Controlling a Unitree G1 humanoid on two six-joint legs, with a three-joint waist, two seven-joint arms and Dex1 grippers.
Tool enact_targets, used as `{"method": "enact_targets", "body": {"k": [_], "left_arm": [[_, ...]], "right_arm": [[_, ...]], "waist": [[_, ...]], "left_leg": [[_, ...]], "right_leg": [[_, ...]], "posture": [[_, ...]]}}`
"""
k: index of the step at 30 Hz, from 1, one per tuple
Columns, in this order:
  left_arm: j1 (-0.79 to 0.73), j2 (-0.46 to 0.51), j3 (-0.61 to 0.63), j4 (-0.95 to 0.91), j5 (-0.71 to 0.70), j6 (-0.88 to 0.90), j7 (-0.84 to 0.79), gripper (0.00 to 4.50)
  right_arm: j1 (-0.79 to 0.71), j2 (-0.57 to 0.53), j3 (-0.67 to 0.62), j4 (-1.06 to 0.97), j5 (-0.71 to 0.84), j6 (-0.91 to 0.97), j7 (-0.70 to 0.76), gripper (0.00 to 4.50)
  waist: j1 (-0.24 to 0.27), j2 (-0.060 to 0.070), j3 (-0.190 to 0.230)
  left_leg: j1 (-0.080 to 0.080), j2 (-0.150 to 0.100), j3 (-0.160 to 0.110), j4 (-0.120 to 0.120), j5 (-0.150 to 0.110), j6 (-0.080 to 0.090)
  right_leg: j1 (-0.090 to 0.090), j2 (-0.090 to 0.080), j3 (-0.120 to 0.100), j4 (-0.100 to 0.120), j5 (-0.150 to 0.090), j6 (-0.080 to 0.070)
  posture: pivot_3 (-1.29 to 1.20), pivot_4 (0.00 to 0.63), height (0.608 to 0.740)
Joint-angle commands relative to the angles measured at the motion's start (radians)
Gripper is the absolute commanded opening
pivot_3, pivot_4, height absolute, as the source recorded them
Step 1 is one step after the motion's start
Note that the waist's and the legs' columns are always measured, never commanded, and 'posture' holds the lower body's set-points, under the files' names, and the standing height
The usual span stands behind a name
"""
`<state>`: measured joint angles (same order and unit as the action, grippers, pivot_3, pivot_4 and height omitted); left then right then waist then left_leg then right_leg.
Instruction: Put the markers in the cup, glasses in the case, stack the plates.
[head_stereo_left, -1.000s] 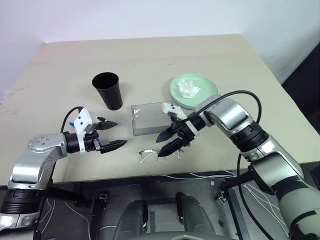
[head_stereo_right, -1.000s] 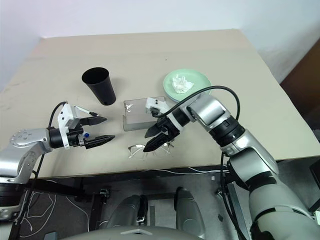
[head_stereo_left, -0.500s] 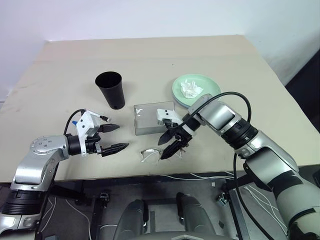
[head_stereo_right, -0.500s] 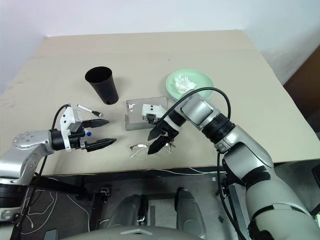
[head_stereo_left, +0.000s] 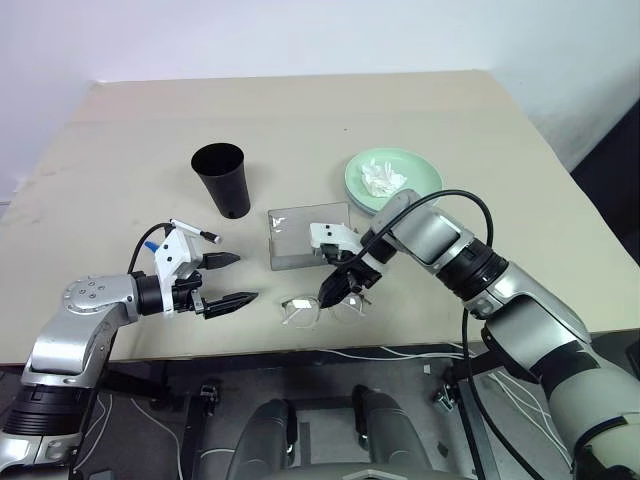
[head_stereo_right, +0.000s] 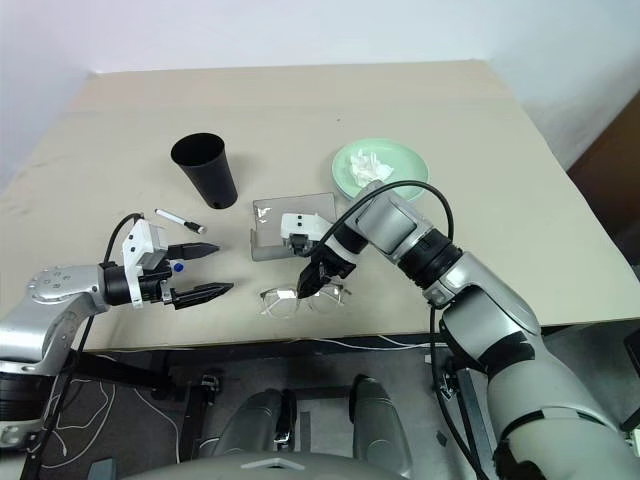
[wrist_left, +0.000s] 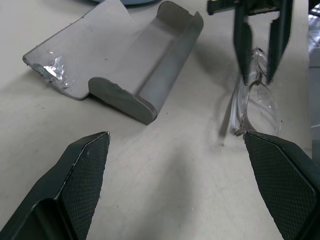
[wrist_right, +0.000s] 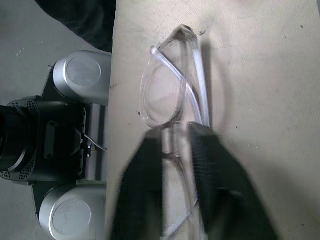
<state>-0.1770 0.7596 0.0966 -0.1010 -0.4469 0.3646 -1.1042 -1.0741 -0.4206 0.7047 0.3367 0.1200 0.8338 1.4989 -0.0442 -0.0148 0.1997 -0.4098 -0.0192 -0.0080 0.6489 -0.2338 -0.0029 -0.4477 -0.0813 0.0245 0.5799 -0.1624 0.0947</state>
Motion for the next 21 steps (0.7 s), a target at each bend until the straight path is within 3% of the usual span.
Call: {"method": "enact_targets", "body": {"k": [1, 12, 16, 21], "left_arm": [[-0.019, 0.003, 0.004, -0.025, -0.001, -0.013, 0.003, 4.5], [-0.015, 0.008, 0.021, -0.032, -0.018, 0.005, 0.005, 4.5], [-0.016, 0.012, 0.047, -0.021, -0.016, 0.006, 0.024, 4.5], [0.01, 0.024, 0.07, -0.031, -0.024, 0.021, 0.033, 4.5]], "right_arm": [[-0.019, -0.005, -0.008, -0.024, -0.005, 0.003, 0.015, 0.03], [-0.146, -0.039, -0.151, -0.083, 0.135, 0.076, 0.11, 0.03], [-0.249, -0.021, -0.248, 0.082, 0.126, -0.001, 0.062, 0.03], [-0.348, 0.025, -0.254, 0.383, 0.023, -0.249, 0.017, 0.03]], "waist": [[0.0, 0.0, 0.0], [0.0, 0.0, 0.0], [0.0, 0.0, 0.0], [-0.002, 0.0, 0.0]], "left_leg": [[0.0, 0.0, 0.0, 0.0, 0.0, 0.0], [0.0, 0.0, 0.0, 0.0, 0.0, 0.0], [0.0, 0.0, 0.0, 0.0, 0.0, 0.0], [0.0, 0.0, 0.001, -0.001, 0.0, 0.0]], "right_leg": [[0.0, 0.0, 0.0, 0.0, 0.0, 0.0], [-0.001, 0.001, 0.0, 0.001, 0.0, 0.0], [-0.001, 0.0, 0.0, 0.001, 0.0, 0.0], [-0.001, 0.0, 0.0, 0.0, 0.0, 0.0]], "posture": [[0.0, 0.15, 0.733], [0.0, 0.15, 0.733], [0.0, 0.15, 0.733], [0.0, 0.15, 0.733]]}}
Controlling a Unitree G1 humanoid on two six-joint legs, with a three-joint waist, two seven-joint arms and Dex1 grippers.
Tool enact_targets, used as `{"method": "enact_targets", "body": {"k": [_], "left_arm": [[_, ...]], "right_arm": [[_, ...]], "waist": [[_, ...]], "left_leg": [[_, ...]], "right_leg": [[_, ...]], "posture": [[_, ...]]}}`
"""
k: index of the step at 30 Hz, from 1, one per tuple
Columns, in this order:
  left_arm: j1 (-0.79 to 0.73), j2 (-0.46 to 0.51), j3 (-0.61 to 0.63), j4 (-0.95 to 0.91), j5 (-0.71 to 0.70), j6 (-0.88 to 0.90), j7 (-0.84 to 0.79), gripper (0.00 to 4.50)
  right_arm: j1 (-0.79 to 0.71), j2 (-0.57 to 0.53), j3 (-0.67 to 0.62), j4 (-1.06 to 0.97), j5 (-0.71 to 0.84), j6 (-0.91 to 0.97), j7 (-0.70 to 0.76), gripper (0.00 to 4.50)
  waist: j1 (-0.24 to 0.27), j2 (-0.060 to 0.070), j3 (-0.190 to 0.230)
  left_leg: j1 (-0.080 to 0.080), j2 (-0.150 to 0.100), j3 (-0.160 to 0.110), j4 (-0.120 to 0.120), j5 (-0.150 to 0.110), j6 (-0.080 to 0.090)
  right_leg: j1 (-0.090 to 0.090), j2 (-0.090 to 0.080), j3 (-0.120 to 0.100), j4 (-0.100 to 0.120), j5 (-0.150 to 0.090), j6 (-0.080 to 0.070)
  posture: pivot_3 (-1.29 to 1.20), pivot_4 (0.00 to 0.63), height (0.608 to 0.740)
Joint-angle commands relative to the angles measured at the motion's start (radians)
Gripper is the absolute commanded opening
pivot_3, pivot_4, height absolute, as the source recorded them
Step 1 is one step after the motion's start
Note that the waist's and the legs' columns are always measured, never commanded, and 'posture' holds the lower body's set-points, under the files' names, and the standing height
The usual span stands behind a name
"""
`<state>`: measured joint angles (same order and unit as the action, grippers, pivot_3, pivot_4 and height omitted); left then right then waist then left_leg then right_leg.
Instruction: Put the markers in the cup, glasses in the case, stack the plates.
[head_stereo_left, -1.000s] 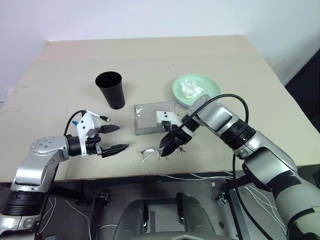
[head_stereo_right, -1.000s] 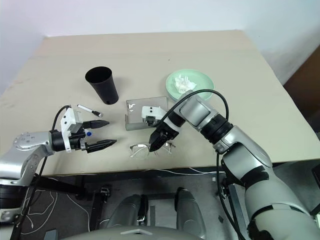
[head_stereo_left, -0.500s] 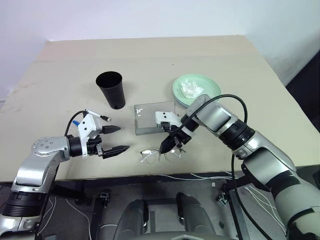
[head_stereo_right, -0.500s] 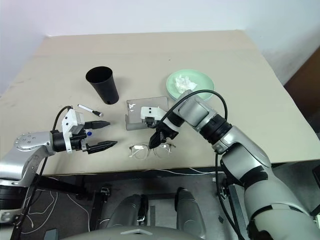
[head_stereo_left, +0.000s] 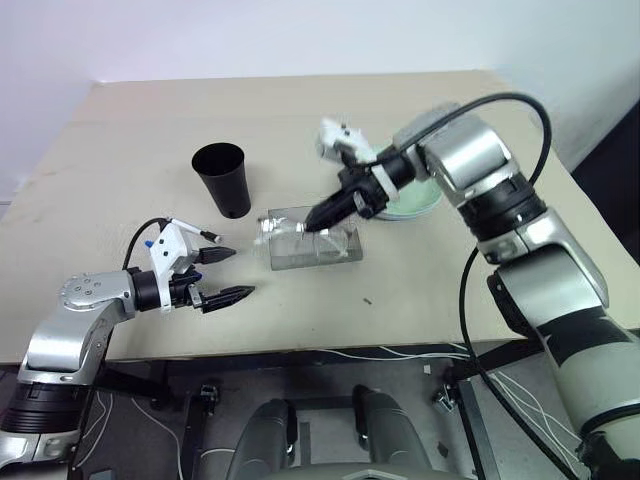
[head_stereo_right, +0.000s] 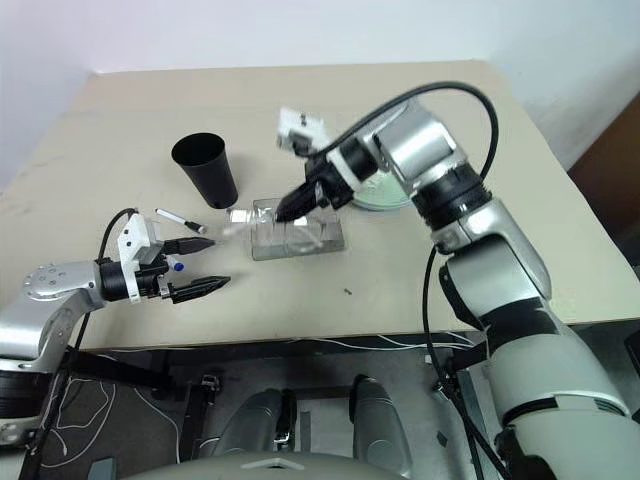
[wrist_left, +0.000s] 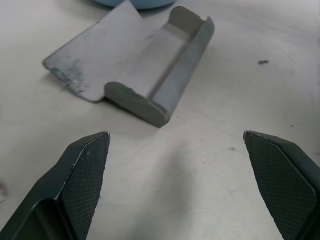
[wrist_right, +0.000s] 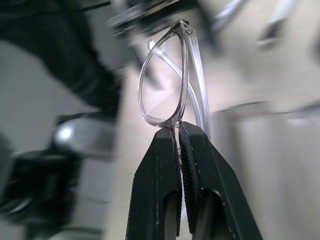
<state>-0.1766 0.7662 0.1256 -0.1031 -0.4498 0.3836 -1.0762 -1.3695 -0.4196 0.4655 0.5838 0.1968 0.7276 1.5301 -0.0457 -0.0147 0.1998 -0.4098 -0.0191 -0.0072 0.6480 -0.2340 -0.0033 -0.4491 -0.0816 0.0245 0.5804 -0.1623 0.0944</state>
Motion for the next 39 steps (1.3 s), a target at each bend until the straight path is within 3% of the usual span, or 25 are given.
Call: {"method": "enact_targets", "body": {"k": [1, 6, 12, 23, 39], "left_arm": [[0.014, 0.017, 0.048, -0.03, -0.021, 0.001, 0.009, 4.5], [0.024, 0.011, 0.06, -0.034, -0.021, -0.005, 0.022, 4.5], [0.038, 0.009, 0.071, -0.057, -0.032, 0.002, 0.043, 4.5], [0.074, 0.011, 0.086, -0.091, -0.04, 0.004, 0.061, 4.5], [0.065, 0.004, 0.074, -0.071, -0.027, -0.018, 0.06, 4.5]], "right_arm": [[-0.074, 0.044, -0.013, 0.206, -0.081, -0.197, -0.038, 0.03], [-0.142, 0.141, -0.033, 0.465, -0.172, -0.415, -0.121, 0.03], [-0.14, 0.209, -0.019, 0.608, -0.294, -0.565, -0.243, 0.03], [-0.081, 0.236, -0.015, 0.619, -0.393, -0.623, -0.148, 0.03], [-0.015, 0.254, -0.028, 0.606, -0.447, -0.606, -0.144, 0.03]], "waist": [[-0.001, 0.0, 0.0], [-0.004, 0.0, 0.0], [-0.003, 0.0, 0.0], [-0.003, 0.0, 0.0], [-0.009, 0.0, 0.0]], "left_leg": [[0.0, 0.0, 0.0, -0.001, 0.0, 0.0], [-0.002, 0.0, 0.002, -0.002, 0.0, 0.0], [-0.006, 0.0, 0.002, -0.002, 0.0, 0.0], [-0.008, -0.001, 0.002, -0.001, 0.001, 0.0], [-0.003, -0.001, 0.004, 0.002, 0.001, -0.002]], "right_leg": [[0.0, 0.0, 0.0, 0.0, 0.0, 0.0], [-0.004, 0.0, 0.0, 0.001, 0.0, 0.0], [-0.01, 0.0, 0.0, 0.003, 0.001, 0.0], [-0.011, 0.001, 0.0, 0.004, 0.002, 0.003], [-0.01, 0.001, 0.0, 0.014, -0.001, -0.002]], "posture": [[0.0, 0.15, 0.733], [0.0, 0.15, 0.733], [0.0, 0.15, 0.733], [0.0, 0.15, 0.733], [0.0, 0.15, 0.733]]}}
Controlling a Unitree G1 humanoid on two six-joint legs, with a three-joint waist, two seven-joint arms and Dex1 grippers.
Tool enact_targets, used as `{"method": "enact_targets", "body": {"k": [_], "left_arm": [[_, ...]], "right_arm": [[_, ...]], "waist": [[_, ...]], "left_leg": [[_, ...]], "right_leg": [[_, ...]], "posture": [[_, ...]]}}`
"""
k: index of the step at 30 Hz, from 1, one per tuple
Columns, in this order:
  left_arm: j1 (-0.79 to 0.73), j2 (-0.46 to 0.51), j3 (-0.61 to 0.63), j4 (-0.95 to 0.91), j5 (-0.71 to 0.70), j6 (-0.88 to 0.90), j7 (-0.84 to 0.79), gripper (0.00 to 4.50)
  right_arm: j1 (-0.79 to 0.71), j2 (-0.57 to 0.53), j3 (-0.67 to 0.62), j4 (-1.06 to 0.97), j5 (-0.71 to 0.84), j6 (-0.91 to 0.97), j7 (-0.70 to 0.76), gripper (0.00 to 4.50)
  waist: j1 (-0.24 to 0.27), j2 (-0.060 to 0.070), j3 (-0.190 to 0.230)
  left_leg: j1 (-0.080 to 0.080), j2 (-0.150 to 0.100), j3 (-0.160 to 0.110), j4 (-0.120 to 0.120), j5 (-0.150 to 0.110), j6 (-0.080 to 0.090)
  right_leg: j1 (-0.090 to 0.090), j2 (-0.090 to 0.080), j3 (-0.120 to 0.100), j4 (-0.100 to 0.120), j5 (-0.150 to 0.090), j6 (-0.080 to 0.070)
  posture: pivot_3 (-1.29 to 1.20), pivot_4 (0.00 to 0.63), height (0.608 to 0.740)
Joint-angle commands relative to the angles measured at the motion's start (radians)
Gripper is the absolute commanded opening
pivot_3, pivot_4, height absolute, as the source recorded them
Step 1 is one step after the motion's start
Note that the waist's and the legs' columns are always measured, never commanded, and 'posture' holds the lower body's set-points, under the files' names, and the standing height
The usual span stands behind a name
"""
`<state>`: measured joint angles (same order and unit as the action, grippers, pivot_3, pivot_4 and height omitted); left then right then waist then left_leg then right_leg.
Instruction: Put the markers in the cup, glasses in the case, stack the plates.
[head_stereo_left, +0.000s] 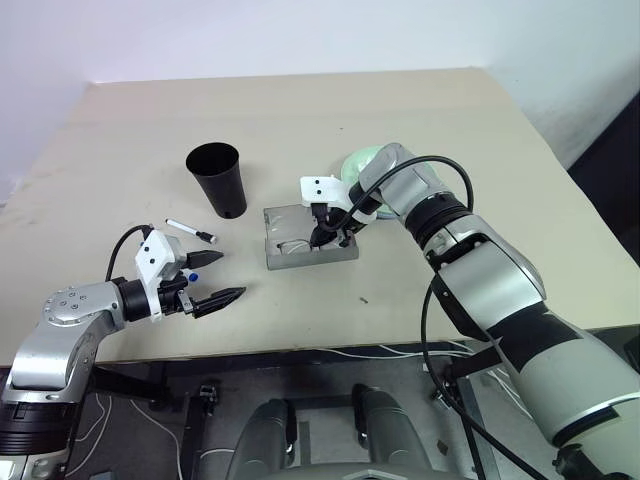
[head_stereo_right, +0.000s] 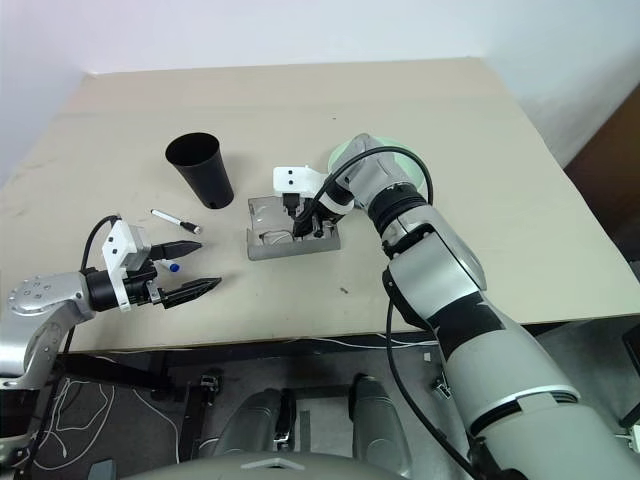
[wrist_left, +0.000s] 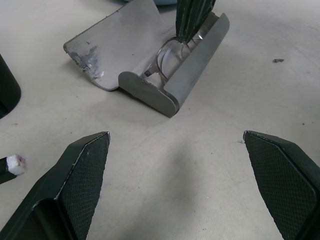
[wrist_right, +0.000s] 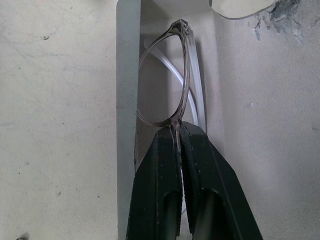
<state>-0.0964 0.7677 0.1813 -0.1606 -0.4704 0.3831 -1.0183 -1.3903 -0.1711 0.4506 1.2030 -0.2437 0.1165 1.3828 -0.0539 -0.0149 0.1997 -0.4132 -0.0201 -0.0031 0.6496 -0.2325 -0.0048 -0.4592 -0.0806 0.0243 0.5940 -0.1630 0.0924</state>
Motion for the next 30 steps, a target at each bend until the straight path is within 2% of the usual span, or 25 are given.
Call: {"method": "enact_targets", "body": {"k": [1, 8, 13, 18, 22, 28, 30], "left_arm": [[-0.018, 0.003, 0.016, -0.012, -0.005, -0.019, 0.002, 4.5], [-0.025, 0.001, 0.012, -0.009, -0.003, -0.021, -0.002, 4.5], [-0.024, -0.002, 0.007, -0.013, -0.003, -0.02, -0.001, 4.5], [-0.024, -0.009, -0.001, -0.022, -0.003, -0.013, 0.004, 4.5], [-0.02, -0.014, -0.004, -0.034, -0.009, -0.006, 0.004, 4.5], [-0.023, -0.019, -0.006, -0.038, -0.006, -0.002, 0.007, 4.5], [-0.023, -0.019, -0.005, -0.038, -0.006, -0.003, 0.008, 4.5]], "right_arm": [[0.008, 0.005, -0.014, -0.015, -0.008, 0.005, 0.004, 0.03], [0.007, 0.006, -0.036, -0.02, -0.001, 0.018, 0.007, 0.03], [-0.005, 0.007, -0.062, -0.023, 0.013, 0.037, 0.023, 1.38], [-0.018, 0.014, -0.093, -0.027, 0.033, 0.053, 0.022, 3.09], [-0.074, 0.032, -0.193, -0.012, 0.111, 0.143, -0.013, 4.43], [-0.154, 0.022, -0.322, 0.039, 0.188, 0.256, -0.121, 4.47], [-0.147, 0.015, -0.331, 0.05, 0.176, 0.228, -0.198, 4.11]], "waist": [[-0.001, 0.0, 0.0], [-0.008, 0.0, 0.0], [-0.015, 0.0, 0.0], [-0.017, 0.0, 0.0], [-0.018, 0.0, 0.0], [-0.016, 0.0, 0.0], [-0.015, -0.001, 0.0]], "left_leg": [[0.0, 0.0, 0.0, 0.0, 0.0, 0.0], [0.002, 0.0, 0.0, 0.0, 0.0, 0.0], [0.002, 0.0, 0.0, 0.0, 0.0, 0.0], [0.002, 0.0, 0.0, 0.0, 0.0, 0.0], [0.002, 0.0, 0.0, 0.0, 0.0, 0.0], [0.002, 0.001, -0.002, 0.0, 0.0, 0.0], [0.002, 0.001, -0.002, 0.0, 0.0, 0.0]], "right_leg": [[0.0, 0.0, 0.0, 0.001, 0.0, 0.0], [0.002, 0.001, 0.0, 0.002, 0.0, -0.001], [0.002, 0.001, 0.0, 0.001, 0.0, 0.0], [0.001, 0.001, 0.0, 0.002, 0.0, 0.0], [0.001, 0.002, 0.0, 0.002, 0.0, 0.0], [0.001, 0.001, 0.0, 0.002, 0.0, -0.001], [0.002, 0.001, 0.0, 0.002, -0.001, -0.001]], "posture": [[0.0, 0.15, 0.733], [0.0, 0.15, 0.733], [0.0, 0.15, 0.733], [0.0, 0.15, 0.733], [0.0, 0.15, 0.733], [0.0, 0.15, 0.733], [0.0, 0.15, 0.733]]}}
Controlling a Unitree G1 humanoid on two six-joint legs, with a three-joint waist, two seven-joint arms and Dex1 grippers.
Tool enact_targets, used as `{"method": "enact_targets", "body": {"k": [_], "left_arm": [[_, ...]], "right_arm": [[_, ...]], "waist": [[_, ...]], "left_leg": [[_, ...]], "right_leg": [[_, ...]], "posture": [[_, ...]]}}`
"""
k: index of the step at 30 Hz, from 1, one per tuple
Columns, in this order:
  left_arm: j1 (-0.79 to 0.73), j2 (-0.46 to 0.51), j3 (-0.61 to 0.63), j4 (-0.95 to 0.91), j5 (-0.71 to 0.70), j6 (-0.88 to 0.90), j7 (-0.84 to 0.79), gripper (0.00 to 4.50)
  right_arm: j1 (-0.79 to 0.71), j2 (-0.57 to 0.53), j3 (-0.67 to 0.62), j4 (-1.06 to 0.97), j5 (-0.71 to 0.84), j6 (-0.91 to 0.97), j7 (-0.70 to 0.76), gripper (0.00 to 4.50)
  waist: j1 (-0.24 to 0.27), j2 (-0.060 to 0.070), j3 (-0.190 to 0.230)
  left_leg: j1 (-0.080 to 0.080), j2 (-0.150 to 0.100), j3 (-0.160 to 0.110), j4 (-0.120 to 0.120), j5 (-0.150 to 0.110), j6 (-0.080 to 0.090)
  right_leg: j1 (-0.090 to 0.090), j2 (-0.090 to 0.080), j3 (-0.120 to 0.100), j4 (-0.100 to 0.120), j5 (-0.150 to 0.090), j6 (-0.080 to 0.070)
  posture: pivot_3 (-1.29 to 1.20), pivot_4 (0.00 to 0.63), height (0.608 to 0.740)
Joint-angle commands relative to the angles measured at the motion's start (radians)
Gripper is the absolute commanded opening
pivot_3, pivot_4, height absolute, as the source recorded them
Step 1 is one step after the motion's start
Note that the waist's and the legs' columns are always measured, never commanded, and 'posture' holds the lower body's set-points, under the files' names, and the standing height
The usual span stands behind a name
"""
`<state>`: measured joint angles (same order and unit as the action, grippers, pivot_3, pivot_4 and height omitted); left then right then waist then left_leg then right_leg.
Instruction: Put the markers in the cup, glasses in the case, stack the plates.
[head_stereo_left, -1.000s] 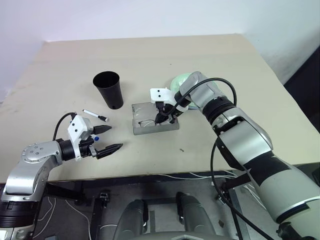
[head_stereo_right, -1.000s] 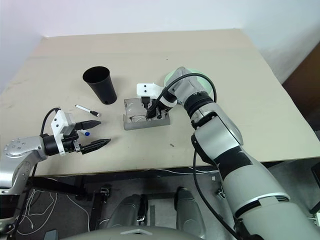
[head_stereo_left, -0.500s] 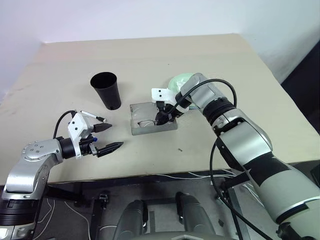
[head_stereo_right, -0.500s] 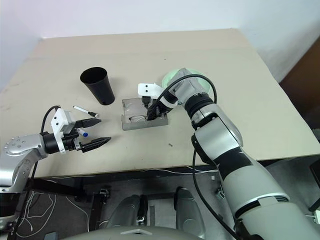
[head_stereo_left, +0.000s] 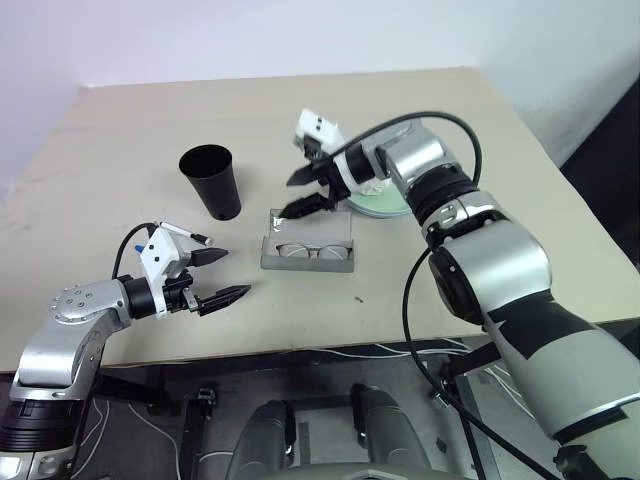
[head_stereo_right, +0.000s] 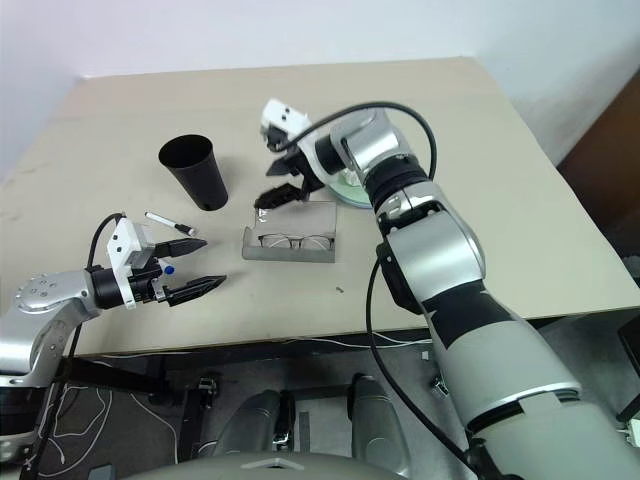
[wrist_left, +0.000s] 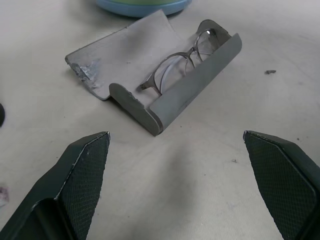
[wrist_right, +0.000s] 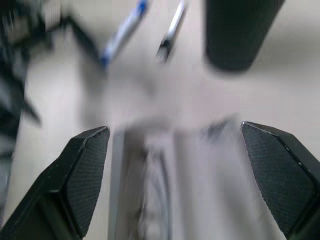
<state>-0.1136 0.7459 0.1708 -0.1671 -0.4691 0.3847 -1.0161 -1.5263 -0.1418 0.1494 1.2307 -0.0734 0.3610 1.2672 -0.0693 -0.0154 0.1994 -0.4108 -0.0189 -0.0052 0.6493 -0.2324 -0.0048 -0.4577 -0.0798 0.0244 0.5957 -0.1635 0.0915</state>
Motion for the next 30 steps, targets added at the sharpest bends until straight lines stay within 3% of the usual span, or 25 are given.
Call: {"method": "enact_targets", "body": {"k": [1, 12, 26, 30], "left_arm": [[-0.006, 0.003, 0.006, -0.032, -0.007, -0.005, 0.006, 4.5], [-0.013, 0.01, 0.011, -0.029, -0.007, -0.007, 0.012, 4.5], [0.01, 0.01, 0.028, -0.056, -0.014, 0.002, 0.031, 4.5], [0.025, 0.004, 0.034, -0.071, -0.024, 0.007, 0.041, 4.5]], "right_arm": [[-0.006, -0.015, -0.038, 0.031, 0.003, -0.023, -0.138, 3.88], [0.07, 0.0, -0.037, 0.087, -0.055, -0.168, -0.466, 0.09], [0.133, -0.024, -0.025, 0.127, -0.155, -0.185, -0.603, 0.03], [0.137, -0.027, -0.005, 0.13, -0.188, -0.171, -0.56, 0.03]], "waist": [[0.0, 0.0, 0.0], [-0.002, 0.0, 0.0], [-0.002, 0.0, 0.0], [-0.003, 0.0, 0.0]], "left_leg": [[0.0, 0.0, 0.0, 0.0, 0.0, 0.0], [0.0, -0.001, 0.002, -0.001, 0.0, 0.0], [0.0, -0.001, 0.002, -0.001, 0.0, 0.0], [0.0, -0.001, 0.002, -0.001, 0.0, 0.0]], "right_leg": [[0.0, 0.0, 0.0, 0.0, 0.0, 0.0], [-0.001, 0.0, 0.001, 0.0, 0.0, 0.0], [0.0, 0.0, 0.001, 0.0, 0.0, 0.0], [0.0, 0.0, 0.001, 0.0, 0.0, 0.0]], "posture": [[0.0, 0.15, 0.733], [0.0, 0.15, 0.733], [0.0, 0.15, 0.733], [0.0, 0.15, 0.733]]}}
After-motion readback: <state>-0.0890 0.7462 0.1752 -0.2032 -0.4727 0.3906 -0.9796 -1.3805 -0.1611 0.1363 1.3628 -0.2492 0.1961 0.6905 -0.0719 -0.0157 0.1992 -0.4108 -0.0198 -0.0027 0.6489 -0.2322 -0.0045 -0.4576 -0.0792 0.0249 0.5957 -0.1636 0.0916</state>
